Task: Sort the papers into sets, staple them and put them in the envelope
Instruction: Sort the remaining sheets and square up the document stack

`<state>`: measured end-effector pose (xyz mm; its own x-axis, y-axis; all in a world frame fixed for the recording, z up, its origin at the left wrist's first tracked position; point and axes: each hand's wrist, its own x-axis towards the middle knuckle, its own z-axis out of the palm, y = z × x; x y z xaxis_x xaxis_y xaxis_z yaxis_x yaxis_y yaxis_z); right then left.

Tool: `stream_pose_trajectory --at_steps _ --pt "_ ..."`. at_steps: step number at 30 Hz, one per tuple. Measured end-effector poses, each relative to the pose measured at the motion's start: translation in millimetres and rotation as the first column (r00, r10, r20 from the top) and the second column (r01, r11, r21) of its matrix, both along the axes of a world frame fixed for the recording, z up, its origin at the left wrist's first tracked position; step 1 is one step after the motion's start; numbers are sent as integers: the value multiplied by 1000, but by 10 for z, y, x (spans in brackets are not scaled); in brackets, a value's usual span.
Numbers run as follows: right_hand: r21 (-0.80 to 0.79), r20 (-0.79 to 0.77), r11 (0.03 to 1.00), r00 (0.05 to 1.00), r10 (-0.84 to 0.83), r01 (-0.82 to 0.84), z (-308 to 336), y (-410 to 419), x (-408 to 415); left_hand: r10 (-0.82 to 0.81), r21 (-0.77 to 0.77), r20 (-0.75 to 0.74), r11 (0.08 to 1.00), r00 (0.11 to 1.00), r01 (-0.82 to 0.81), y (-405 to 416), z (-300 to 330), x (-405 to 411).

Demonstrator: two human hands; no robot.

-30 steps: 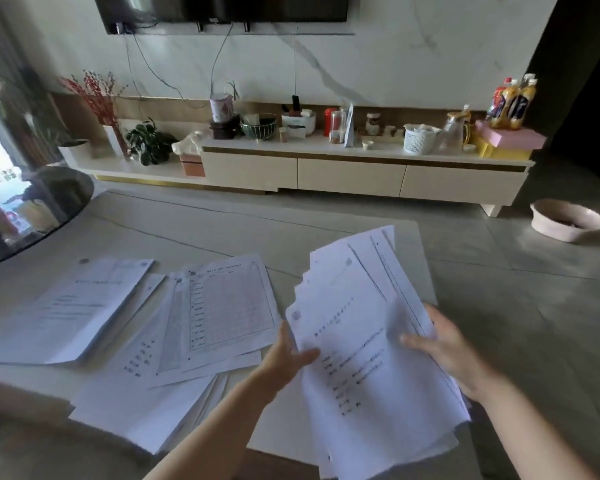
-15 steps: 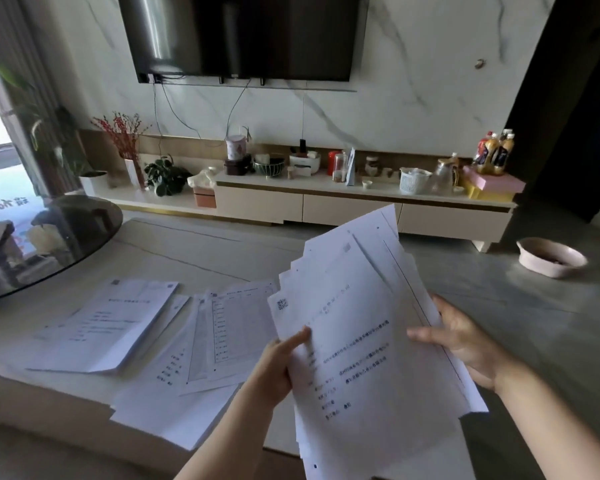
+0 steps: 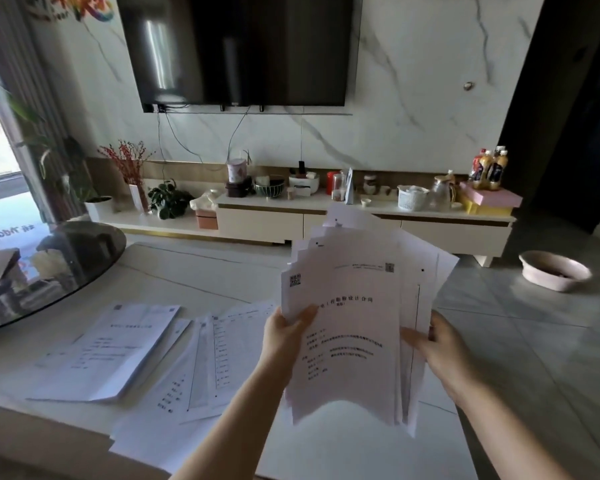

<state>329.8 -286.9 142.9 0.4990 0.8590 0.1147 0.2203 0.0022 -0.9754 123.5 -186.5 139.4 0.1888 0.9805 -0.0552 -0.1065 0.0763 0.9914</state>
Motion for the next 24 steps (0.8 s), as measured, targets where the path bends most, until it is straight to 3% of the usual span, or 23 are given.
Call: stream_pose_trajectory --at_steps 4,8,11,14,16,20,24 --pt "98 -45 995 999 -2 7 2 32 4 24 161 -39 987 999 -17 49 6 -36" --pt "24 -61 1000 998 -4 5 -300 17 -22 -18 142 -129 989 991 36 78 -290 -100" --pt "24 -179 998 983 -49 54 -526 70 -51 21 136 -211 991 977 8 96 -473 -41" --pt "81 -259 996 966 -4 26 -547 65 -131 94 119 -184 990 978 -73 141 -540 16" --pt "122 -212 993 977 23 3 -592 76 -121 111 120 -166 989 980 -91 162 -530 45" --pt "52 -83 994 993 -88 93 -770 161 -31 97 106 -112 991 989 -86 164 -458 76" --pt "145 -147 985 986 -76 97 -600 211 45 55 116 -34 992 998 -51 180 -329 87"
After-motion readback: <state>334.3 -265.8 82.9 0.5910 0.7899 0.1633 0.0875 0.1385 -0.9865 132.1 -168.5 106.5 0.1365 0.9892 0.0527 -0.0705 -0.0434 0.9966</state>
